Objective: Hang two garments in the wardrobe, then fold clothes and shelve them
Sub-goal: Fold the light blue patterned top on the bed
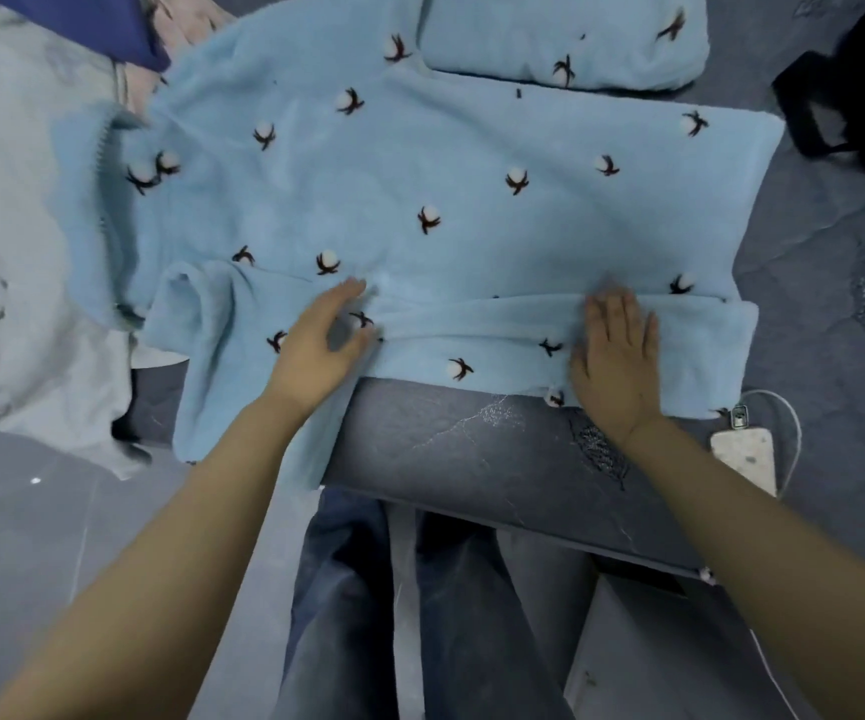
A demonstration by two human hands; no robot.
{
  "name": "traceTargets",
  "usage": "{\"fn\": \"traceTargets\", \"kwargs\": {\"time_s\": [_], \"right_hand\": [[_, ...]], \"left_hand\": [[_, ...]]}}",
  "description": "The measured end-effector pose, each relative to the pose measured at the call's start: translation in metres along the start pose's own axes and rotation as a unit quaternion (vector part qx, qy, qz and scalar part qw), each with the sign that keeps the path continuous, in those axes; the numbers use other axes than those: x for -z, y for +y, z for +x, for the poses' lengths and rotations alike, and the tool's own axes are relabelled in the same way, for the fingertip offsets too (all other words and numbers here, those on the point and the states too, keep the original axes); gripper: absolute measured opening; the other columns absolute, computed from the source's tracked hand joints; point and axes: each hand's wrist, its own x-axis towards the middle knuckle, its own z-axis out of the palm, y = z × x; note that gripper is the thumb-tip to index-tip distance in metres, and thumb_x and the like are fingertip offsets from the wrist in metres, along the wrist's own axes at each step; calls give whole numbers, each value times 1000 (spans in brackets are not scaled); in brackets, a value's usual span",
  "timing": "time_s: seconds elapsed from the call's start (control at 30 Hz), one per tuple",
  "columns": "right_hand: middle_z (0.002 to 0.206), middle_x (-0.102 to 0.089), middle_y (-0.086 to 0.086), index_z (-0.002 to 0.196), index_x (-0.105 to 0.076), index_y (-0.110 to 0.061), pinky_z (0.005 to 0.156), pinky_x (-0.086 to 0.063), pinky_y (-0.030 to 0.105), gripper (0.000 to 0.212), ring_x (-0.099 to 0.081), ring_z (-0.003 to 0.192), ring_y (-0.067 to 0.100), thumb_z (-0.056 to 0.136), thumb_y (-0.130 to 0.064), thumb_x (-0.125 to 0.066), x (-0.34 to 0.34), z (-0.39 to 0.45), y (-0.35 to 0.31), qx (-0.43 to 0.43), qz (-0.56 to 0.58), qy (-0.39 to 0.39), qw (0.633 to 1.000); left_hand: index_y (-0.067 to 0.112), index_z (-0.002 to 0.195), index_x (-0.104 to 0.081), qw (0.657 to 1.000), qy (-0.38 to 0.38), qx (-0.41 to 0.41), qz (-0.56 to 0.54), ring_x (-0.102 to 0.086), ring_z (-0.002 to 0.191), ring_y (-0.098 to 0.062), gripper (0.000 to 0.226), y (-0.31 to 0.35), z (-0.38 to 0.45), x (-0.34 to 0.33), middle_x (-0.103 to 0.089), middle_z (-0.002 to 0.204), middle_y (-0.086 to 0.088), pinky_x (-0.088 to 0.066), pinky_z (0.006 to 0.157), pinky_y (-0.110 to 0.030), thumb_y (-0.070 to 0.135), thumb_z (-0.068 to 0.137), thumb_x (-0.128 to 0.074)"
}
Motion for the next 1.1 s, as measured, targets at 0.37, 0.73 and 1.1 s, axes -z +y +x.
{"fn": "traceTargets", "kwargs": {"time_s": [0.37,0.73,1.1], "right_hand": [[100,-64,0,115,-60,-10,80,-51,22,31,-60,94,17,93,-32,-63,-71,-76,-224,-82,408,-271,868],[122,-64,-4,128,-56,-17,93,-50,19,28,-61,110,6,101,-22,-51,-40,-94,-282,-176,613,-128,760],[102,-64,6,100,-65,-13,82,-48,30,26,-60,92,17,88,-36,-68,114,110,-278,-164,430,39,887]], "left_hand": [[1,139,-39,914,86,390,70,-32,132,-39,82,-114,-108,78,-32,140,-25,-30,109,-47,44,80,-75],[21,129,-58,938,-52,202,-275,-64,110,-5,32,-93,-127,142,-68,118,11,-50,83,-11,31,99,-52],[5,127,-53,948,28,79,-306,-62,105,0,37,11,20,178,-65,115,4,-50,83,-13,27,97,-58]]}}
